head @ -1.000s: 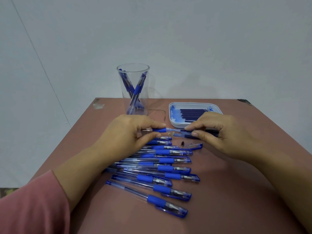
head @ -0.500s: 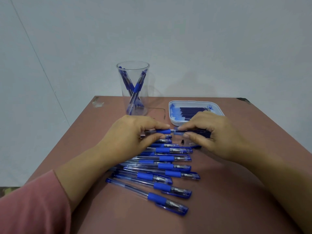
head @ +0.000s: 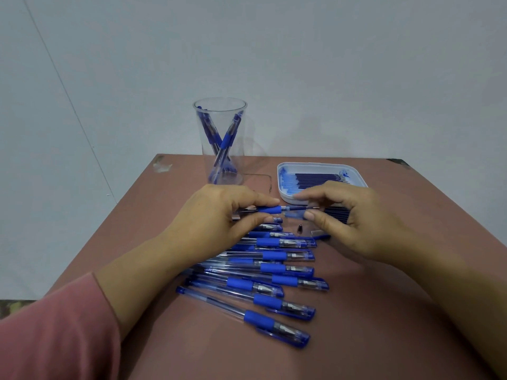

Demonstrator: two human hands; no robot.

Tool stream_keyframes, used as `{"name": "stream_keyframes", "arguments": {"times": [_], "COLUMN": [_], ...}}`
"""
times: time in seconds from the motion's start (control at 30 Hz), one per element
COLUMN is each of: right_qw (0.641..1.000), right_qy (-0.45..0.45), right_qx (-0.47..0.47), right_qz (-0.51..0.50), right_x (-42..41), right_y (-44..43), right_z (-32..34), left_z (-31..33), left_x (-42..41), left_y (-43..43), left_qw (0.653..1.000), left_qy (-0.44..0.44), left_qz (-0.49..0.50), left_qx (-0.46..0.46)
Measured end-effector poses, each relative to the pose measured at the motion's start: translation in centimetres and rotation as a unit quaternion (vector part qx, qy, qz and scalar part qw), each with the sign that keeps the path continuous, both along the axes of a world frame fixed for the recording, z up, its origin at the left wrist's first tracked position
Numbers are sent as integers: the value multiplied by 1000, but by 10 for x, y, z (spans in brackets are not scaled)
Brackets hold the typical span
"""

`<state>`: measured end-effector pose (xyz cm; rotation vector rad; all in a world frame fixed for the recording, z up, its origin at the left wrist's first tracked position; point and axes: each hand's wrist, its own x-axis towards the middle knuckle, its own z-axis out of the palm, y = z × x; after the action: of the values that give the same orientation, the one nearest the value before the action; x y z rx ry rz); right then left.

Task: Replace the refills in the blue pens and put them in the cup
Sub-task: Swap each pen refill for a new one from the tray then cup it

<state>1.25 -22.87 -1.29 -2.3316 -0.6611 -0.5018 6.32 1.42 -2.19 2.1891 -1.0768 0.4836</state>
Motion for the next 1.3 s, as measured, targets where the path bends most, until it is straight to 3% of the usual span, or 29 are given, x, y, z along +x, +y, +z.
{"name": "stream_keyframes", "arguments": {"times": [0.13, 0.4, 0.5, 0.73, 0.83, 0.93, 1.07, 1.3], "right_qw": [999, 995, 985, 977, 985, 989, 954, 950], "right_qy": [-4, 16, 60, 109, 122, 112, 137, 141], "right_qx": [43, -97, -160, -174, -113, 69, 265, 275], "right_qz": [-16, -30, -37, -53, -54, -61, 12, 44], "right_x": [3, 16, 22, 24, 24, 22, 13, 8], "right_y": [4, -10, -10, 3, 4, 0, 2, 12], "right_z": [-2, -6, -8, 1, 3, 5, 7, 3], "left_z": [0, 2, 2, 1, 1, 0, -1, -1], "left_x": [-1, 0, 0, 1, 2, 3, 4, 4], "left_y": [0, 1, 1, 0, 0, 1, 2, 2], "left_qw": [1000, 1000, 1000, 1000, 1000, 1000, 1000, 1000], "left_qy": [5, 10, 5, -3, -9, -14, -8, -9], "left_qz": [0, 0, 0, 1, 1, 6, 8, 11], "left_qx": [-2, -4, -3, -1, 4, 4, -12, -16]}}
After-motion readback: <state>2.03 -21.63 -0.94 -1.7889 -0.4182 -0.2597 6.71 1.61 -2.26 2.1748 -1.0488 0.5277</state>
